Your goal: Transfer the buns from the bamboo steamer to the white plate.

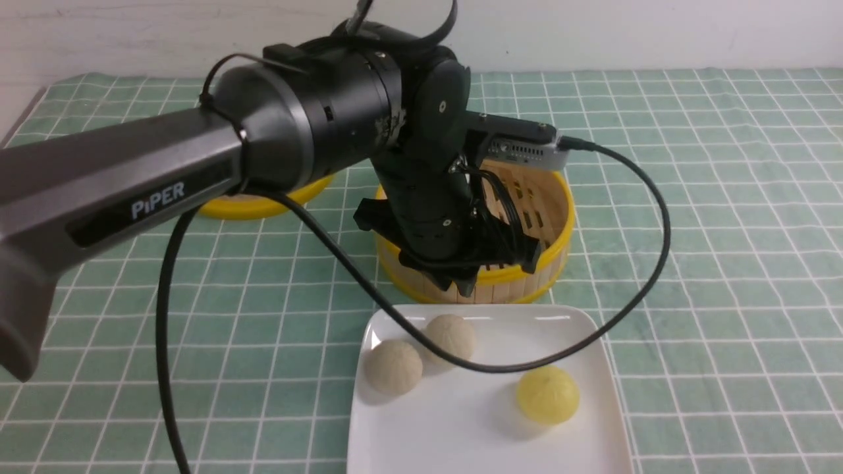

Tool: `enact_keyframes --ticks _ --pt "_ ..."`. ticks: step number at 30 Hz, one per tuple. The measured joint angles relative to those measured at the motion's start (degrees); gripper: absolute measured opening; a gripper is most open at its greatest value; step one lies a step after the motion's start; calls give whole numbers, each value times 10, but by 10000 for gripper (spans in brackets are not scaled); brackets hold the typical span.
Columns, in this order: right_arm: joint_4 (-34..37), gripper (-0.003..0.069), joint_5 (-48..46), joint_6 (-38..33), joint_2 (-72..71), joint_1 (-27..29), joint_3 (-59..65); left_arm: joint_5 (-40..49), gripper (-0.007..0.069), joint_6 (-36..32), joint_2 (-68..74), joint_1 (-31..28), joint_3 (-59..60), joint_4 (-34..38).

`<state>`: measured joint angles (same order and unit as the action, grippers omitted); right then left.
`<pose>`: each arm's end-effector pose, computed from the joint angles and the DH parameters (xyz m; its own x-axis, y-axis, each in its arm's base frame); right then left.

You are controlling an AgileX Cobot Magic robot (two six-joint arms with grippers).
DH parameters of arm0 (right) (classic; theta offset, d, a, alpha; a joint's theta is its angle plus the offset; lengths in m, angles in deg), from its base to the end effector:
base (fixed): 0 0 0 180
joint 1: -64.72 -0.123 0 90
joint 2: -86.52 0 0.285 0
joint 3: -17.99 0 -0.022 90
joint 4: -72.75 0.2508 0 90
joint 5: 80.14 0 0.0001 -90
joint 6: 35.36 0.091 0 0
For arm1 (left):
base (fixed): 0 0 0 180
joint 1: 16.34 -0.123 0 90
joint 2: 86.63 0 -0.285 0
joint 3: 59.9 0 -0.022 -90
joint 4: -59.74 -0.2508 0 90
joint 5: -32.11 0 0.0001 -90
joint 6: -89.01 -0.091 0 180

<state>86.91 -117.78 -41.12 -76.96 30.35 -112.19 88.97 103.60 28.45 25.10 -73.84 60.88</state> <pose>0.0214 0.0311 0.3043 -0.2521 -0.0568 -0.9660 -0.6570 0.7430 0.1278 0.3027 -0.2693 0.2699 -0.8456 0.3965 -0.3575 0.4607 0.8803 -0.1132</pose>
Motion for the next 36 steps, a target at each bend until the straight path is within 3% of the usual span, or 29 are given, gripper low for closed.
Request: enact_keyframes --ticks 5,8,29,36 --pt "-16 36 42 -4 0 0 7 12 36 -1 0 0 -1 2" --pt "-18 40 46 -4 0 0 7 17 4 -1 0 0 -1 2" --pt "-18 51 47 -4 0 0 10 -3 8 -1 0 0 -2 2" --pt "-18 56 65 -4 -12 17 70 -30 8 -1 0 0 -2 2"
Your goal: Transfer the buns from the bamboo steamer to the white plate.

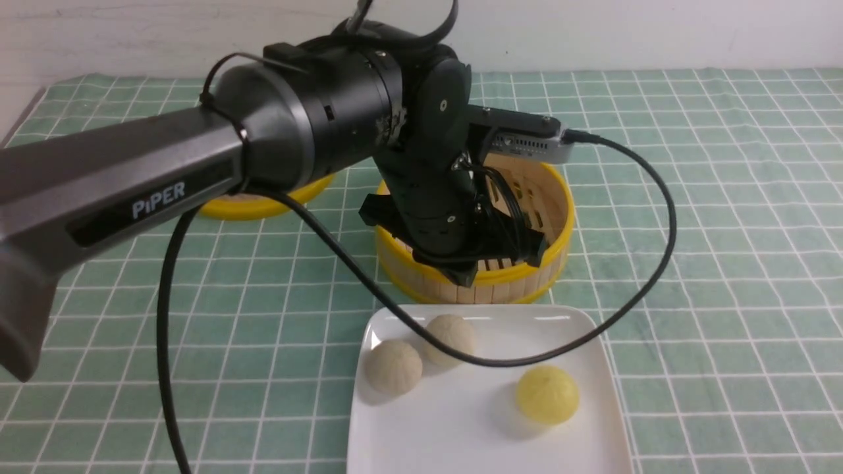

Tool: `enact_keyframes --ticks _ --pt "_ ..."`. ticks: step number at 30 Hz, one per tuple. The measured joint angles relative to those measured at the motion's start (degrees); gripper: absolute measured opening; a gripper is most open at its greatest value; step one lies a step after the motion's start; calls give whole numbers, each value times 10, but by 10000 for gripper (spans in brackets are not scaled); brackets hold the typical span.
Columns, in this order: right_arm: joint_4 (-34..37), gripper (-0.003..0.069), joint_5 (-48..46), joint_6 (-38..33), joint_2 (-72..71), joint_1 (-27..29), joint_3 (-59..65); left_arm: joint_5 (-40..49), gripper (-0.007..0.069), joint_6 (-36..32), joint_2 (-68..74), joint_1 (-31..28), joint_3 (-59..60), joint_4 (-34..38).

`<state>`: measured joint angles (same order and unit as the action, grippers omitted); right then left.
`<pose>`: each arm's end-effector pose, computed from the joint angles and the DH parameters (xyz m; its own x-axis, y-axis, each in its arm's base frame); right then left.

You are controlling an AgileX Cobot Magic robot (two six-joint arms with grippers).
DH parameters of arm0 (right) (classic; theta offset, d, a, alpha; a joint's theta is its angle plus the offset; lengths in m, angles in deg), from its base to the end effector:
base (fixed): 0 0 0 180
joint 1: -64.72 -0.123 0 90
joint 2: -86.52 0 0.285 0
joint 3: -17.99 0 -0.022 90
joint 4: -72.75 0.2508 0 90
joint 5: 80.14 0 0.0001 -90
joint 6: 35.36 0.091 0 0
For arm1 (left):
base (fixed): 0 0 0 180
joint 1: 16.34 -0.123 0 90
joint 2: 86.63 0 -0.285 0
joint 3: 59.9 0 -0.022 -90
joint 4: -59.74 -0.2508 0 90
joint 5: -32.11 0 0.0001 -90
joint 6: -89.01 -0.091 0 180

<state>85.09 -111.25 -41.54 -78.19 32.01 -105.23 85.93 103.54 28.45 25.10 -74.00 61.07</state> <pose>0.0326 0.0329 0.2765 -0.2313 -0.0574 -0.9712 -0.6117 0.7848 0.0994 0.3061 -0.2725 0.2726 -0.8305 0.3810 -0.4063 0.4648 0.8760 -0.1288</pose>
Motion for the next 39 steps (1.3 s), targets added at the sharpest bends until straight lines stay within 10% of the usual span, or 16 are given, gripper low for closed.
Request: enact_keyframes --ticks 15,39 --pt "-110 77 59 -3 -81 253 205 4 9 14 -71 0 0 0" --pt "-116 97 77 -7 -81 335 209 173 33 14 -415 0 -1 -159"
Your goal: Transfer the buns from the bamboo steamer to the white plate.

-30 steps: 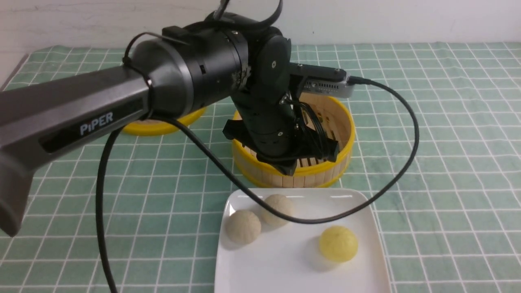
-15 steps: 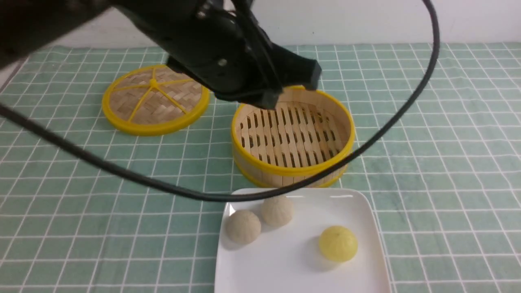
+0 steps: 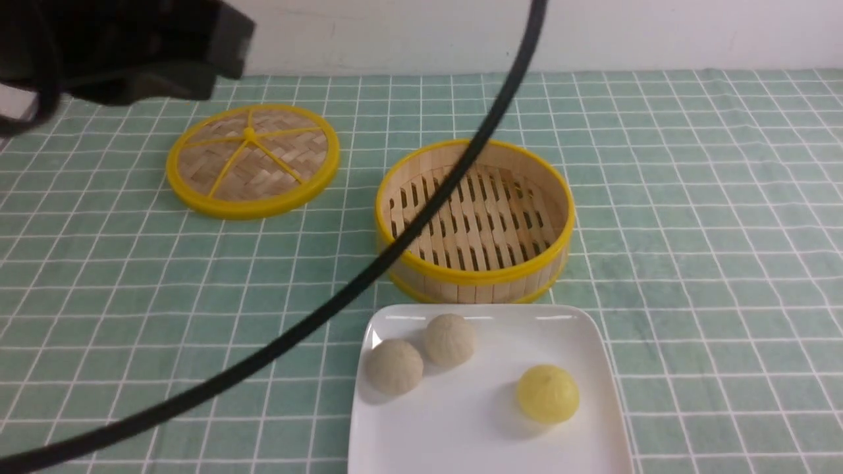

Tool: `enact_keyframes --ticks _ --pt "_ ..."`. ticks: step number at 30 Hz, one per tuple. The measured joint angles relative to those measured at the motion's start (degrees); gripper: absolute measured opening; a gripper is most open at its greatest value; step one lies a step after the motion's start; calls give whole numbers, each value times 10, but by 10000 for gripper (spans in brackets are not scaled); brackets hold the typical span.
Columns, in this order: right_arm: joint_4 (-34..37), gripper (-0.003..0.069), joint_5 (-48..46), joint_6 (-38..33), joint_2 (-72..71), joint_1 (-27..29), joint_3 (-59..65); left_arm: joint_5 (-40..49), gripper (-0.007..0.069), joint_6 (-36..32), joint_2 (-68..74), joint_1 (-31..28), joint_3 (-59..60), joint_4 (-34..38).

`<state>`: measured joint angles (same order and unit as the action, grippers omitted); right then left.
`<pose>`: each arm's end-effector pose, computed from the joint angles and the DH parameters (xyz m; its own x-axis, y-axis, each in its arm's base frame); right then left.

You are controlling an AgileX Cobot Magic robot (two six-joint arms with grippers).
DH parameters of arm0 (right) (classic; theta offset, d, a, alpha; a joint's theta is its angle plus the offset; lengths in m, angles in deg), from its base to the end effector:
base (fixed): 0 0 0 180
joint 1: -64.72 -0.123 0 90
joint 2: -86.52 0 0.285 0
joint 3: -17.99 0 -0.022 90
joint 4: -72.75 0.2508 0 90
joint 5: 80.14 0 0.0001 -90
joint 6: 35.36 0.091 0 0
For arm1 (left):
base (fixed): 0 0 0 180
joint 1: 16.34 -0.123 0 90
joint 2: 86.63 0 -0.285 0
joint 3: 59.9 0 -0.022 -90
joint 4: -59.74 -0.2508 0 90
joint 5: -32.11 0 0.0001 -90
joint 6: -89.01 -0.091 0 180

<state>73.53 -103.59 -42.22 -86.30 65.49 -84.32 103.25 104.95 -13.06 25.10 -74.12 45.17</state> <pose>0.0514 -0.0002 0.1743 -0.3133 -0.1028 -0.9441 -0.0254 0.9947 -0.0999 0.1580 -0.1106 0.4864 -0.5696 0.2526 -0.7821 0.4035 0.9150 0.0017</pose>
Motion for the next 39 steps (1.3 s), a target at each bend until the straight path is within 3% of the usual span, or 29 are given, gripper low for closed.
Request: enact_keyframes --ticks 6,13,26,39 --pt "0 99 0 0 0 0 0 0 38 -13 -48 0 14 -48" --pt "1 107 0 0 0 0 0 0 44 -1 -130 0 78 -54" --pt "57 120 5 24 0 0 1 0 51 85 -265 0 236 -54" --pt "58 134 5 24 0 0 1 0 55 149 -274 0 254 -54"
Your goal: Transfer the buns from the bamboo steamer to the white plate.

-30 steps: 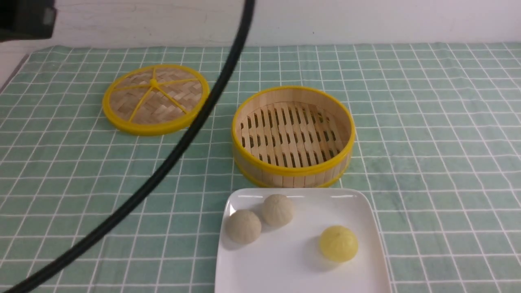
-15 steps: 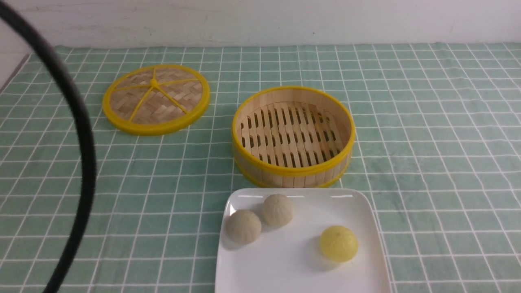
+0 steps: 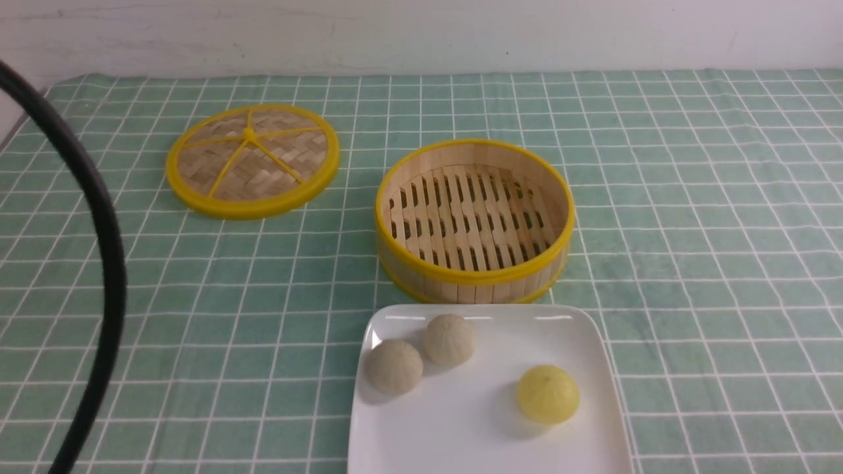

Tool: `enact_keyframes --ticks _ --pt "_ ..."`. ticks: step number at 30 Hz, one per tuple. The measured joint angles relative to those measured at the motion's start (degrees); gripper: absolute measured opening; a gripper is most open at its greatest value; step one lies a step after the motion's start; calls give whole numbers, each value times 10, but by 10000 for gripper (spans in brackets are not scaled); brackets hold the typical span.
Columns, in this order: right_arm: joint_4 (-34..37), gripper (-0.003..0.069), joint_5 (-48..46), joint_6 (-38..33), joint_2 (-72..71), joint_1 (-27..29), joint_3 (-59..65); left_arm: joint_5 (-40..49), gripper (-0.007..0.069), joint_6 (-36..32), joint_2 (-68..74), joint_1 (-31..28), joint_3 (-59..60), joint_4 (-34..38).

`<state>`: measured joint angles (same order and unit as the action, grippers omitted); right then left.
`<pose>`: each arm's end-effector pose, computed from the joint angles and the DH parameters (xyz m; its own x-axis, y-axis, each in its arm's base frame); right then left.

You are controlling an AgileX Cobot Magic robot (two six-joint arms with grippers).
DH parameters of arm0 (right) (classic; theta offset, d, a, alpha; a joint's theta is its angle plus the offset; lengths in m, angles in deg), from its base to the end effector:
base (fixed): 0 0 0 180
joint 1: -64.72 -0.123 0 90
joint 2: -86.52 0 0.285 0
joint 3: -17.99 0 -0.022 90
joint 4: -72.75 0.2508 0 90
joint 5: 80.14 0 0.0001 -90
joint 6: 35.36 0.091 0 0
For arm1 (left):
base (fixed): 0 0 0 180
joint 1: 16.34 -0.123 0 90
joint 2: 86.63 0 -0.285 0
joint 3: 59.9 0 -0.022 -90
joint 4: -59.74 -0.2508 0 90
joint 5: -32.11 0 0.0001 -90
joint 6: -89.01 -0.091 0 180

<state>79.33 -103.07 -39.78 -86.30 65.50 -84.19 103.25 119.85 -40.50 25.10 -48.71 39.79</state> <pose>0.0517 0.0034 0.1745 -0.3063 0.0328 -0.9514 -0.0201 0.9990 0.0410 0.0720 -0.0244 0.4301 -0.5925 0.0066 -0.8055 0.2099 0.9667 -0.1465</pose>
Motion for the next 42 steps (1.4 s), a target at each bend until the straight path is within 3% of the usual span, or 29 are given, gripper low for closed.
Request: enact_keyframes --ticks 12,19,20,24,29,32,33,36,42 --pt "0 149 0 1 0 -39 0 0 65 29 -1 0 2 -12" --pt "0 155 0 2 0 -39 0 0 22 0 -46 0 79 70" --pt "0 158 0 2 0 -39 0 -10 6 -16 -67 0 132 98" --pt "1 162 0 2 0 -39 0 -118 1 -49 -107 0 233 143" --pt "1 168 0 2 0 -39 0 -491 1 4 -131 0 394 157" --pt "1 171 0 2 0 -39 0 -597 1 28 -131 0 439 157" --pt "1 174 0 2 0 -39 0 -669 3 39 -131 0 474 156" --pt "2 178 0 2 0 -39 0 -731 7 44 -131 0 513 156" --pt "1 185 0 2 0 -39 0 -711 15 45 -131 0 553 151"
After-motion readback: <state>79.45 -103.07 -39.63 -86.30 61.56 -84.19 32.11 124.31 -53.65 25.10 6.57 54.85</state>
